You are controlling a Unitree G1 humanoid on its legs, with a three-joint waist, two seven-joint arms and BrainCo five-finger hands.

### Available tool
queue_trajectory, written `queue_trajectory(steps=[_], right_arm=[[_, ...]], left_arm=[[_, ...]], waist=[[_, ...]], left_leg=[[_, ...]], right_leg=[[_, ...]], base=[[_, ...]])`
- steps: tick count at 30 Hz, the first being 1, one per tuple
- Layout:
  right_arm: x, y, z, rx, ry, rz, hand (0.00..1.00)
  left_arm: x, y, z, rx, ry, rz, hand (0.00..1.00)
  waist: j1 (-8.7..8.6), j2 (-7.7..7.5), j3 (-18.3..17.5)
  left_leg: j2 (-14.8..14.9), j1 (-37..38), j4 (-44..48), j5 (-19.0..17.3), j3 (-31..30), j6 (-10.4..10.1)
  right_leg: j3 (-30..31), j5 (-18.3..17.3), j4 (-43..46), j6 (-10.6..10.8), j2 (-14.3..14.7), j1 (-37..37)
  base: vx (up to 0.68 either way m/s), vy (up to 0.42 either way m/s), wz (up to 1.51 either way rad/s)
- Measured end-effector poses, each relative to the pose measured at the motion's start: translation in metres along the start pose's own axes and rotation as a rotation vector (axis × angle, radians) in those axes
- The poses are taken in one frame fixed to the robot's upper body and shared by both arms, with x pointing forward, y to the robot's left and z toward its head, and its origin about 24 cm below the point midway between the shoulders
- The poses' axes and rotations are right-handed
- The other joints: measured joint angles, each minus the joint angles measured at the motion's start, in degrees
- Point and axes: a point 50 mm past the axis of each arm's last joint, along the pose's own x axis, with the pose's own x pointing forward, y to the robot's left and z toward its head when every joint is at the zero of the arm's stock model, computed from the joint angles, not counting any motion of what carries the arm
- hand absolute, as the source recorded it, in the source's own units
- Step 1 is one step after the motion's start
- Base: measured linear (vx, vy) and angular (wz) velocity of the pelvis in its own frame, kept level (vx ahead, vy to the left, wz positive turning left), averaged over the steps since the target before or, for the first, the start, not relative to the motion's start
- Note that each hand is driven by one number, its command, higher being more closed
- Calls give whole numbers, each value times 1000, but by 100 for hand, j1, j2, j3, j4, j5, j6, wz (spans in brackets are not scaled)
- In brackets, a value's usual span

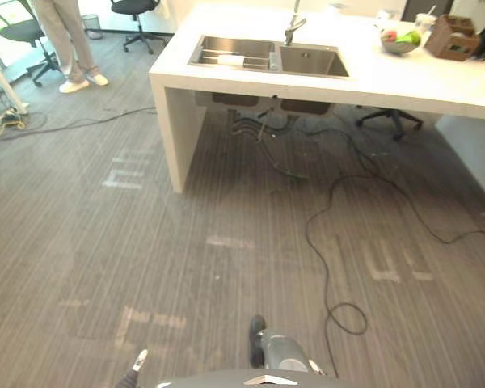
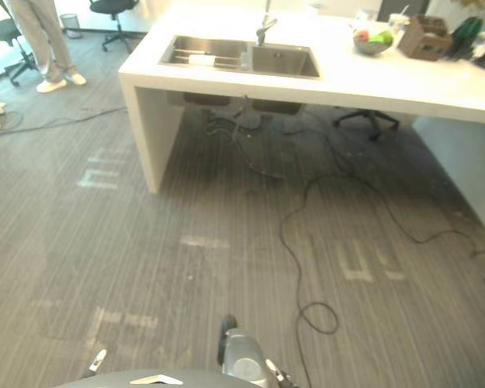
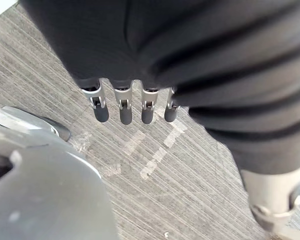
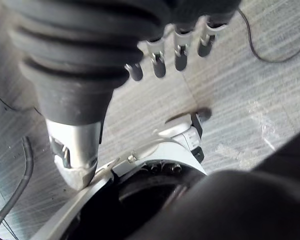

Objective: Walk over to the sink, pick up the cup, carry it to the dishwasher, place the cup inside the dishwasher, then close the dishwasher door

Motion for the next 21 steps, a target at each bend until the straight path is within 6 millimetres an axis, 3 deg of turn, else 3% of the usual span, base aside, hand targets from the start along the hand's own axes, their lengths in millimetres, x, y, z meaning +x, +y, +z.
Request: queue_trajectory(steps=[3,4,5,6,7,9,11,12,14,15,16,17,18,19,20,21], right_arm=[[0,-4,1,6,15,-5,0],[-1,-7,0,20,15,-9,0],[-1,-8,4,9,1,-5,0],[-1,-9,5,1,-5,-2,0],[-1,-9,5,-2,-6,-3,0],[1,-4,8,-9,-8,15,0],[6,5,20,3,-45,47,0],[11,14,36,-7,-87,82,0],[13,22,46,-40,-123,116,0],[14,27,51,-42,-145,133,0],[14,27,51,-34,-151,135,0],[15,33,48,-19,-143,143,0],[16,44,40,-18,-118,168,0],[16,48,36,-9,-106,176,0],[16,49,35,-6,-98,176,0],[16,49,32,-8,-77,170,0]], left_arm=[[-1,-1,-3,-47,-3,5,0],[-1,-1,-3,-76,-12,8,0],[-2,0,-2,-101,-28,13,0],[-2,-1,0,-112,-44,12,0],[-3,-2,5,-130,-82,10,0],[-4,-2,15,-105,-141,11,0],[-5,-2,20,-30,-188,19,0],[-6,-3,26,17,-223,18,0],[-8,-5,29,59,-263,22,0],[-10,-6,30,90,-296,29,0],[-11,-7,29,105,-312,30,0],[-12,-7,31,128,-343,33,0],[-13,-4,42,184,-393,50,0],[-13,-4,48,229,-418,55,0],[-13,-8,60,305,-466,48,0],[-13,-13,70,375,-512,53,0]], waist=[[7,88,-103],[-41,144,-137],[38,148,-136],[73,164,-130],[125,146,-97],[264,28,-41],[454,-95,4],[537,-166,68],[594,-210,94],[610,-184,94],[612,-114,81],[613,-119,56],[546,-352,-3],[508,-423,-20],[463,-503,-73],[429,-558,-93]], left_leg=[[179,-542,1331,535,-132,1],[322,-1069,2447,1185,-328,-147],[569,-1621,3577,1982,-288,-263],[704,-1929,4226,2014,-207,-202],[820,-2595,5374,1809,-157,-1],[627,-3436,6074,1474,-104,83],[419,-4132,5375,1173,409,32],[339,-4318,4244,1042,917,32],[217,-4190,2603,1115,1382,-11],[112,-3909,996,1383,1611,-126],[113,-3805,338,1447,1633,-147],[89,-3799,380,2192,1648,218],[-55,-3884,582,2229,1639,334],[-109,-3910,614,2174,1646,435],[-265,-3898,561,2063,1604,647],[-441,-3752,465,1946,1573,839]], right_leg=[[-91,-428,98,-67,142,202],[-175,-564,-73,-144,266,484],[-169,-713,-305,-283,431,824],[-158,-778,-401,-325,510,1000],[-167,-905,-588,-394,598,1416],[-163,-1009,-976,-401,575,2076],[-16,-982,-1428,-306,457,2673],[184,-1020,-1680,-215,339,3059],[358,-1109,-1894,-75,186,3409],[531,-1262,-2066,28,122,3669],[618,-1353,-2121,46,160,3785],[844,-1612,-2095,-105,140,3924],[1058,-1557,-1913,-272,4,3863],[1172,-1461,-1738,-331,-34,3760],[1375,-1178,-1288,-248,-105,3500],[1505,-838,-830,111,-174,3358]], base=[[519,-277,3],[556,-231,6],[562,-205,5],[565,-159,4],[559,-130,8],[542,-101,-7],[643,11,-57],[577,67,-72],[543,136,-74],[602,193,-68],[606,251,-73],[609,289,-39],[612,315,-18],[590,338,23],[614,387,39],[635,394,40]])
